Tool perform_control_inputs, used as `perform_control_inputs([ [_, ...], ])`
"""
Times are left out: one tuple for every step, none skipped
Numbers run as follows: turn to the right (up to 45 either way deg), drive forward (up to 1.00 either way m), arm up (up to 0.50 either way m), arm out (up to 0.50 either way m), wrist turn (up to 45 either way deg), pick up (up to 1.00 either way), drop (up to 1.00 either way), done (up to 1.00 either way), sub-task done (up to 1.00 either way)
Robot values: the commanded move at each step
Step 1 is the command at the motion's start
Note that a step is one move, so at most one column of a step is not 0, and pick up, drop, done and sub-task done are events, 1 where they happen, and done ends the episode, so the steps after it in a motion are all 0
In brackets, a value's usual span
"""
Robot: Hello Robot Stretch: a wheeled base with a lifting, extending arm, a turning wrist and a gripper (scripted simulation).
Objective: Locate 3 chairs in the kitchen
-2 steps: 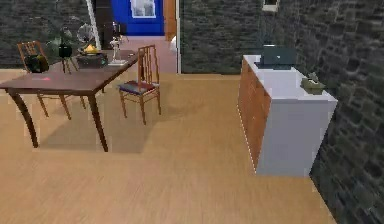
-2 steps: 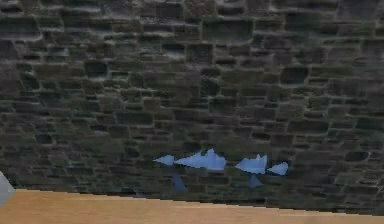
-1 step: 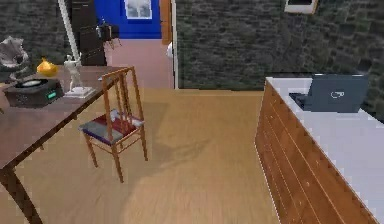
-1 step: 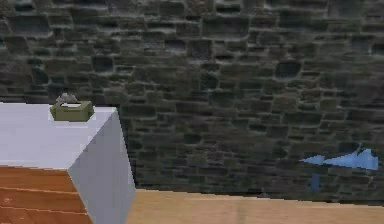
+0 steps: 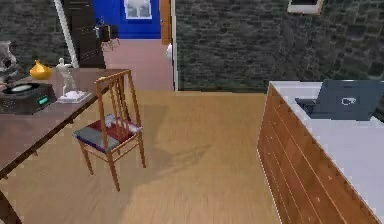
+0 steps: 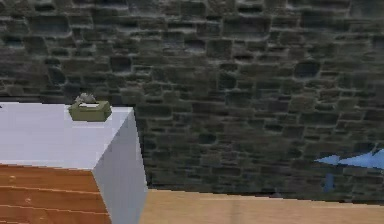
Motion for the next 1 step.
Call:
perform_control_inputs([
  [3.0,0.0,0.0,0.0,0.0,0.0,0.0,0.0,0.0],
])
